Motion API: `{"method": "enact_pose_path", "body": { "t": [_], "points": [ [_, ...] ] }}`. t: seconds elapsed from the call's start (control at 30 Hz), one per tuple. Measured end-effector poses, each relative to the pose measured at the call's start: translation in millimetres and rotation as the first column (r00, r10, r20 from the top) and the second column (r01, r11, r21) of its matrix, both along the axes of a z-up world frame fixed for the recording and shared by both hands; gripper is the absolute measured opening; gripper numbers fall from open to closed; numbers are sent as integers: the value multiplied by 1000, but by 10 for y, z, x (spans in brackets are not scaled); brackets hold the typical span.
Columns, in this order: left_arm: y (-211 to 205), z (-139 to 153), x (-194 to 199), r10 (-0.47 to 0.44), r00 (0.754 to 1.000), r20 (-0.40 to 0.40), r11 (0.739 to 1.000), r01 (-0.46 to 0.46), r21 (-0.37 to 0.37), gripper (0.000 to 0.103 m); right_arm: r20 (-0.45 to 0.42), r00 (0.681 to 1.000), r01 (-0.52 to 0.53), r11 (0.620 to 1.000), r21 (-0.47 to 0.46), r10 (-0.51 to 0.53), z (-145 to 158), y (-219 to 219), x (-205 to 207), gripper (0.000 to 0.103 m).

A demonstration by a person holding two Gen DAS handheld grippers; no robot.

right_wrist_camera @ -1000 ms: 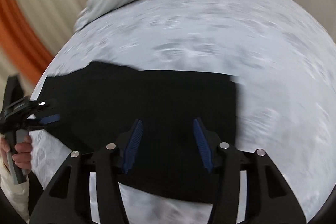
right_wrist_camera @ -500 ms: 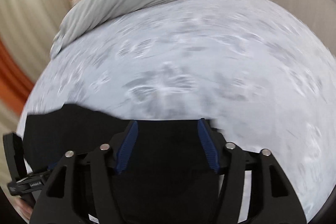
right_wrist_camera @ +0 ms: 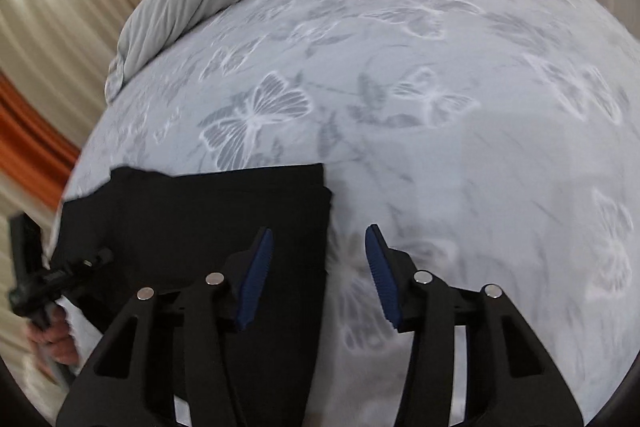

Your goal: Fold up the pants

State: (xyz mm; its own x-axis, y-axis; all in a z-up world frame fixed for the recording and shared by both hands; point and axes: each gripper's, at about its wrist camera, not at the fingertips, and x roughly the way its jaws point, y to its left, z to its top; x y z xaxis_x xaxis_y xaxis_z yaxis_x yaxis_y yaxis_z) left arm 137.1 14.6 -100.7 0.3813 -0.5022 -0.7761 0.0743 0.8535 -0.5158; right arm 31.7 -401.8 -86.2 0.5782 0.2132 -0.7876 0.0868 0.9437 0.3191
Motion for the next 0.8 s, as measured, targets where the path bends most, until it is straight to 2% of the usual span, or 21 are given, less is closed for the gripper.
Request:
{"method": "enact_pose_path", "body": {
  "t": [0.03,0.07,0.17,0.3,0.43,0.53,0.6,0.63,0.73,0.8],
  "points": [
    [-1,-2,2,0,1000,0,1000,0,1,7,1,1000,-14,1000,-14,14,-13,40,55,25],
    [-3,-30,-35,0,1000,-1,1000,0,4,7,-5,1000,-20,999,-44,20,-28,78,135,16],
    [-27,-61,-56,-6,1000,-1,1000,6,22,7,14,1000,-6,997,-79,7,0,64,282,14],
    [-136,-35,12,-25,1000,-4,999,25,37,8,29,1000,12,1000,-16,-11,112,-93,310,15],
    [-70,-60,48,-23,999,-31,1000,23,6,9,28,995,-98,994,-55,100,193,-13,234,17],
    [-49,-63,45,-22,999,-34,1000,22,3,9,-29,985,-174,980,-101,172,19,126,268,17],
    [-49,-65,36,-22,999,-31,1000,22,9,10,-61,974,-227,960,-164,219,-82,231,314,11],
    [-41,-61,24,-22,999,-30,1000,23,12,10,-56,974,-227,959,-167,221,-60,236,343,0],
    [-43,-65,22,-26,999,-27,999,26,25,10,34,988,-137,969,-204,147,172,160,500,0],
    [-53,-74,18,-27,999,-21,999,28,36,12,83,992,-72,979,-191,90,238,73,563,0]
  ]
}}
